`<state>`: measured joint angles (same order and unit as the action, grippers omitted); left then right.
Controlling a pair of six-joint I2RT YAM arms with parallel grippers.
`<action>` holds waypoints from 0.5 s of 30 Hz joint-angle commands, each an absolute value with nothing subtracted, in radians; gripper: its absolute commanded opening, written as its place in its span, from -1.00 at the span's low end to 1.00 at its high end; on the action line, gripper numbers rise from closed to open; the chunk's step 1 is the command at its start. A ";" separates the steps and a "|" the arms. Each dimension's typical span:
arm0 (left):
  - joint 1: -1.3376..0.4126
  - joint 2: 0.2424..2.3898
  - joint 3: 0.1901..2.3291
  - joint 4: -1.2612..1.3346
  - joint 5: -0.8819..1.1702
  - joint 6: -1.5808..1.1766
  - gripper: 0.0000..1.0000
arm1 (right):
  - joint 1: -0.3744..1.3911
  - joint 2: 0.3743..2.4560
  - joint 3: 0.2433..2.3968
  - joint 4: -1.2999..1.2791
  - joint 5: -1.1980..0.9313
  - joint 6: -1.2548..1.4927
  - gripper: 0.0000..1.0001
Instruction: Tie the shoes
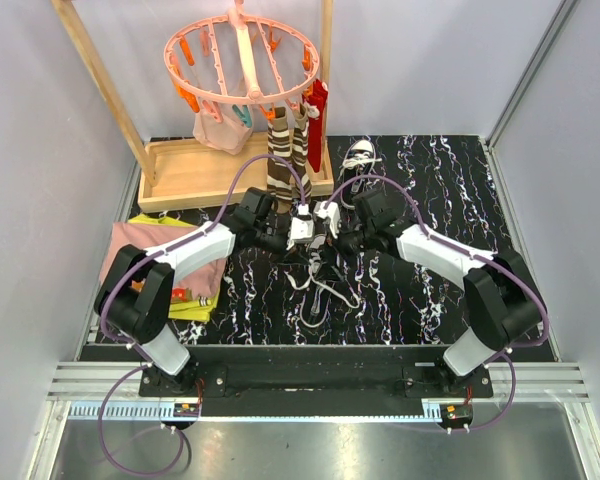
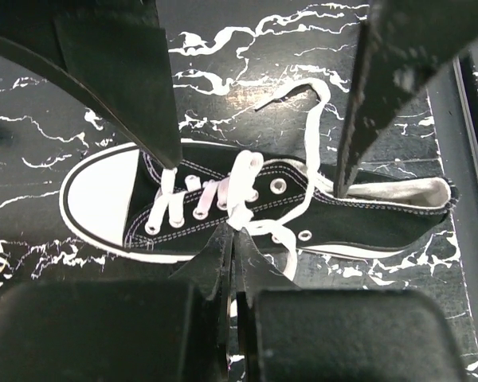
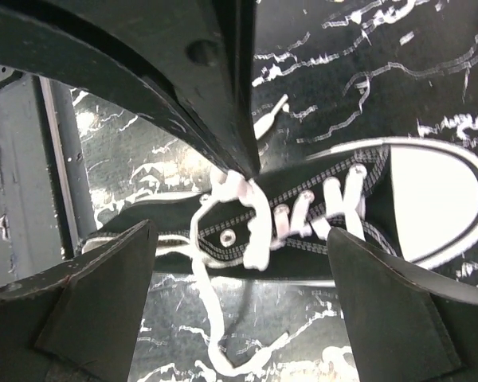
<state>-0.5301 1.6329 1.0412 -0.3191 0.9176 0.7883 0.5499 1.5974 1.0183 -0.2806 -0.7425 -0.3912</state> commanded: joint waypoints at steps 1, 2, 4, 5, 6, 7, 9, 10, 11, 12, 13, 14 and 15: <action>-0.523 1.588 1.034 -0.284 0.959 0.782 -1.00 | 0.595 1.605 1.003 -0.193 -0.695 -0.410 0.92; -0.523 1.588 1.031 -0.282 0.960 0.781 -1.00 | 0.600 1.606 0.997 -0.172 -0.674 -0.407 0.92; -0.522 1.586 1.028 -0.279 0.960 0.779 -1.00 | 0.606 1.606 0.980 -0.155 -0.647 -0.397 0.90; -0.522 1.585 1.028 -0.279 0.963 0.778 -1.00 | 0.607 1.605 0.974 -0.141 -0.640 -0.396 0.91; -0.522 1.586 1.026 -0.279 0.962 0.779 -1.00 | 0.610 1.605 0.966 -0.138 -0.632 -0.399 0.89; -0.522 1.585 1.025 -0.279 0.962 0.779 -1.00 | 0.611 1.608 0.963 -0.135 -0.623 -0.400 0.89; -0.522 1.586 1.026 -0.278 0.963 0.781 -1.00 | 0.612 1.603 0.948 -0.132 -0.618 -0.414 0.88; -0.522 1.588 1.028 -0.278 0.963 0.778 -1.00 | 0.612 1.601 0.943 -0.132 -0.617 -0.417 0.86; -0.522 1.588 1.028 -0.276 0.965 0.778 -1.00 | 0.612 1.600 0.939 -0.129 -0.614 -0.417 0.86; -0.522 1.588 1.028 -0.276 0.966 0.776 -1.00 | 0.612 1.598 0.934 -0.129 -0.612 -0.411 0.86; -0.522 1.589 1.028 -0.275 0.966 0.776 -1.00 | 0.612 1.597 0.931 -0.127 -0.614 -0.407 0.89; -0.520 1.588 1.026 -0.273 0.966 0.775 -1.00 | 0.612 1.592 0.928 -0.114 -0.617 -0.405 0.89; -0.522 1.588 1.025 -0.273 0.966 0.773 -1.00 | 0.612 1.580 0.911 -0.104 -0.620 -0.402 0.89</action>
